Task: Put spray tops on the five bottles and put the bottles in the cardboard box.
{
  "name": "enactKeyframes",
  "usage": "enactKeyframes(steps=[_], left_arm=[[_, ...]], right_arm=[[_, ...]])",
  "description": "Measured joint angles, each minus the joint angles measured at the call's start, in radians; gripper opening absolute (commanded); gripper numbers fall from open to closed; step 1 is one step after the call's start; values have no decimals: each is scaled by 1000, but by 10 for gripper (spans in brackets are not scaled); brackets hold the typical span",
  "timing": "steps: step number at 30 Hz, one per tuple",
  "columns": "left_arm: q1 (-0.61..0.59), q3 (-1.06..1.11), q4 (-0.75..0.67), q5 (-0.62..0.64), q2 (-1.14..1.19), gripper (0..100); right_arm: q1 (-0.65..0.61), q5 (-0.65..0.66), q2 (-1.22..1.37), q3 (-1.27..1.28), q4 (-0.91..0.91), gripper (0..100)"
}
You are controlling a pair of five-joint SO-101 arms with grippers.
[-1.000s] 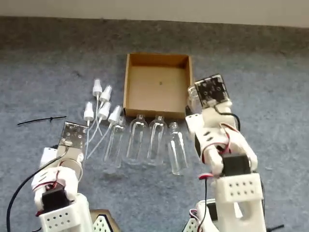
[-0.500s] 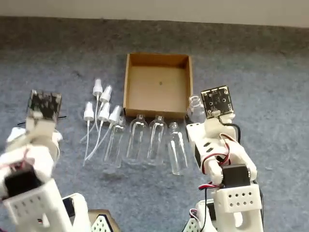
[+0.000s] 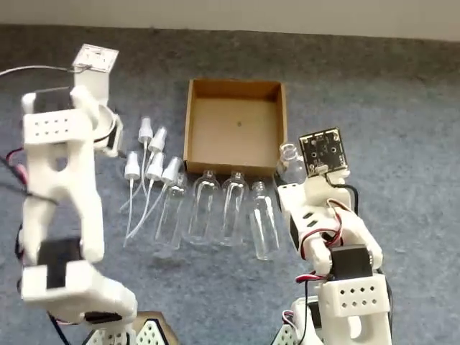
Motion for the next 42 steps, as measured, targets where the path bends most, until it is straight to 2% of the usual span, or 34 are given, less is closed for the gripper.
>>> enactKeyframes(steps=[5, 10, 15, 20, 24, 31, 37, 42], left_arm=[[46, -140, -8, 69, 245, 181], [44, -170, -60, 81, 399, 181], [46, -170, -106, 81, 483, 181], [46, -170, -138, 91, 528, 99], [46, -178, -144, 94, 552, 91], [46, -221, -140, 92, 551, 91], [46, -368, 40, 91, 370, 91], [46, -496, 183, 91, 141, 91]], right_arm=[[0, 0, 0, 0, 0, 5], [0, 0, 0, 0, 0, 5], [-28, 0, 0, 0, 0, 5], [-31, 0, 0, 0, 0, 5], [-32, 0, 0, 0, 0, 5], [-32, 0, 0, 0, 0, 5], [-40, 0, 0, 0, 0, 5], [-121, 0, 0, 0, 0, 5]])
